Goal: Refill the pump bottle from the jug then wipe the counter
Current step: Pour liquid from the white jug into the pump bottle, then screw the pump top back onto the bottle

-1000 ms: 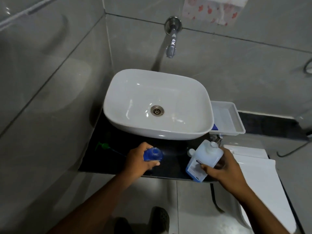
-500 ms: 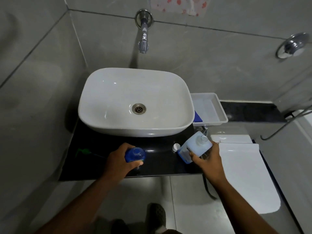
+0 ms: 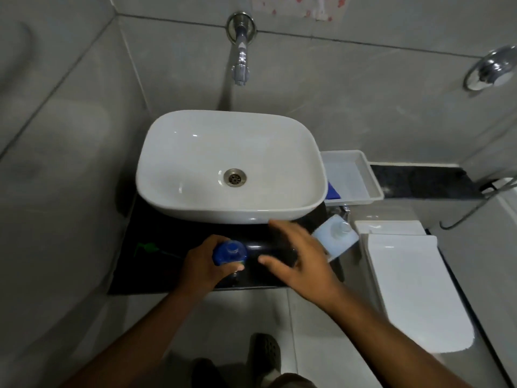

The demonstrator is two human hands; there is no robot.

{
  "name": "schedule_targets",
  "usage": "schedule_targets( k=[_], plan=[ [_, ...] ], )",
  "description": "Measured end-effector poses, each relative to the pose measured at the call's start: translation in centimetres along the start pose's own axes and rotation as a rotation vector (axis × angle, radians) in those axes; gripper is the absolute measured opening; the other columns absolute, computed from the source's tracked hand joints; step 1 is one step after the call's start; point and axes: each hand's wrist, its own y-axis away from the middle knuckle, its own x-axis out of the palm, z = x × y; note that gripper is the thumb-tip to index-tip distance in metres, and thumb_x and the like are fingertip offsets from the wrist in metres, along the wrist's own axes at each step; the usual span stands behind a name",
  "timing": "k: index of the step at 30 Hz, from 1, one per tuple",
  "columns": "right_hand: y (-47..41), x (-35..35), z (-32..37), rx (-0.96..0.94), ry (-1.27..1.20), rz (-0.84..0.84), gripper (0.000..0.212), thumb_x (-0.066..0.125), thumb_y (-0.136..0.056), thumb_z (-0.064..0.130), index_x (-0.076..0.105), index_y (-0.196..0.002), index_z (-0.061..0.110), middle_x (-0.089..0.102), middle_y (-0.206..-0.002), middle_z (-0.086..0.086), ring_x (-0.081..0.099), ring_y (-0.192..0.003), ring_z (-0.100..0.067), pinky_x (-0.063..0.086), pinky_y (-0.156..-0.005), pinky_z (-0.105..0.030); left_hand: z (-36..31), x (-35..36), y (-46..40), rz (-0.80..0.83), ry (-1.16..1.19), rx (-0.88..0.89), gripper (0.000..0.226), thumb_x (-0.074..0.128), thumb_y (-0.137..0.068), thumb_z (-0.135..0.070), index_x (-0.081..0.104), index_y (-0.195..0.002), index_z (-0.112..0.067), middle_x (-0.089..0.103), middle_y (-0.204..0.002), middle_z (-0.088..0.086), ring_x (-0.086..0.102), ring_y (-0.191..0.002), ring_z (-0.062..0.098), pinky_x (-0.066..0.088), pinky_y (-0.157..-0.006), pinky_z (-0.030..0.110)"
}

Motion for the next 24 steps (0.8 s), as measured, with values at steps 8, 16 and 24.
schedule_targets(
  k=[8, 16, 24],
  plan=[
    [-2.6, 7.1, -3.1, 0.096, -0.009, 0.325, 0.073, 0.077, -0.076, 0.032, 0.044, -0.139, 0.019, 0.053, -0.135, -0.003, 0.050, -0.121, -0.010, 0.041, -0.105, -0.028, 3.0, -1.7, 1.5, 0.073, 0.096, -0.091, 0.104, 0.094, -0.043, -0.034, 0.046, -0.135, -0.030, 0.055, -0.125, -0.015, 0.054, -0.114, -0.001, 0.044, -0.091, 0.013],
    [-3.5, 8.0, -4.7, 0.083, 0.006, 0.301, 0.060, 0.081, -0.070, 0.033, 0.058, -0.126, 0.026, 0.059, -0.114, 0.013, 0.059, -0.102, -0.001, 0.045, -0.092, -0.018, 6.9, -8.4, 1.3, -0.514, 0.102, -0.492, 0.038, 0.072, -0.078, -0.050, 0.058, -0.066, -0.017, 0.063, -0.056, -0.001, 0.063, -0.045, 0.023, 0.057, -0.055, 0.044],
    [-3.4, 8.1, -4.8, 0.110, -0.003, 0.292, 0.059, 0.082, -0.069, 0.033, 0.059, -0.124, 0.029, 0.057, -0.110, 0.020, 0.055, -0.098, 0.013, 0.041, -0.085, -0.004, 8.3, -9.1, -3.9, -0.601, 0.263, -0.732, 0.067, 0.083, -0.054, -0.060, 0.063, -0.081, -0.002, 0.065, -0.057, 0.010, 0.052, -0.031, 0.017, 0.051, -0.043, 0.030]
  ],
)
